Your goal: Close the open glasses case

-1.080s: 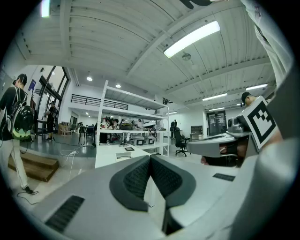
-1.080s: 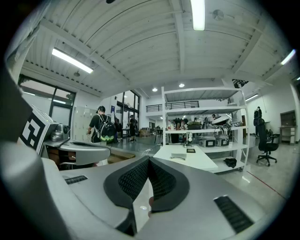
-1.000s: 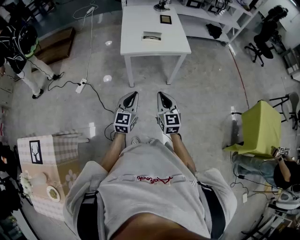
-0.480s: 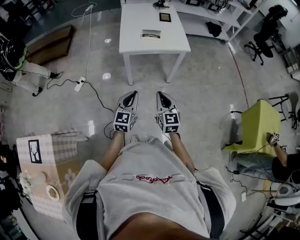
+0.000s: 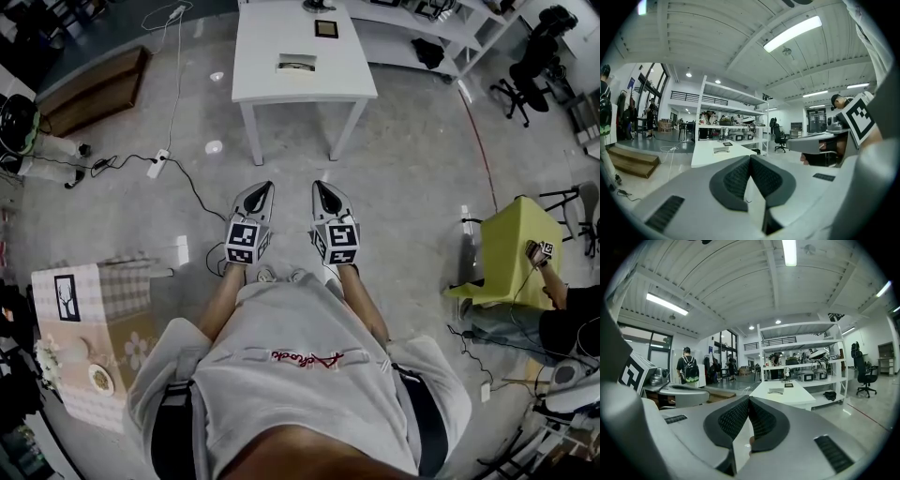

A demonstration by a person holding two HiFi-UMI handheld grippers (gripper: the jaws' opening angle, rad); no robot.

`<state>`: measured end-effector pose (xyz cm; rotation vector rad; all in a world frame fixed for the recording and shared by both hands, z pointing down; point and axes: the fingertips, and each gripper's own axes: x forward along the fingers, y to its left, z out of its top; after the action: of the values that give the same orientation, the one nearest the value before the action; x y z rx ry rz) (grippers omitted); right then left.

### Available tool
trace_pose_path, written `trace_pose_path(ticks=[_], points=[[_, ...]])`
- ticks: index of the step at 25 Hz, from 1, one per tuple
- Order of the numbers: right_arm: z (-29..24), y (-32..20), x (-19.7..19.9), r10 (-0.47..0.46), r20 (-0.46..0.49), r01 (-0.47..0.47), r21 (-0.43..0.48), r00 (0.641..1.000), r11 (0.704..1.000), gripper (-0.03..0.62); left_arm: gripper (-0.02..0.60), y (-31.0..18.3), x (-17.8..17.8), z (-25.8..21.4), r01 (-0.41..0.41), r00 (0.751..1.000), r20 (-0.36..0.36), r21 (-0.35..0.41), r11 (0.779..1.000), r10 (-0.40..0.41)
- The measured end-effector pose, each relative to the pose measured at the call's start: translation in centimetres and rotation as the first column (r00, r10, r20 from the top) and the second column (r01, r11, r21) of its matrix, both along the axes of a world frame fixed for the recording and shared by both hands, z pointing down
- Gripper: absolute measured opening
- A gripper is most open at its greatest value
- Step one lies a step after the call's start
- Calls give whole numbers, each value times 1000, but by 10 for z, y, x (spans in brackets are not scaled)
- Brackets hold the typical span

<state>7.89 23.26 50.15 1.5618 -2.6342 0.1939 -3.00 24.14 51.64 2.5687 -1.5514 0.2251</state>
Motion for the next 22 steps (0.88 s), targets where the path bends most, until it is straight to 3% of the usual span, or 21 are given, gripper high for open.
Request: trace_pose_path(ticks=[10,22], points=[[12,4,25,-34,-11,34,-6,999,999,18,18,2,24,5,18,1000,4,1,1000,-18],[19,-24,24,-56,-21,56,-9,998,998,18,18,-26,28,13,27,1000,7,-4,1000,-27]])
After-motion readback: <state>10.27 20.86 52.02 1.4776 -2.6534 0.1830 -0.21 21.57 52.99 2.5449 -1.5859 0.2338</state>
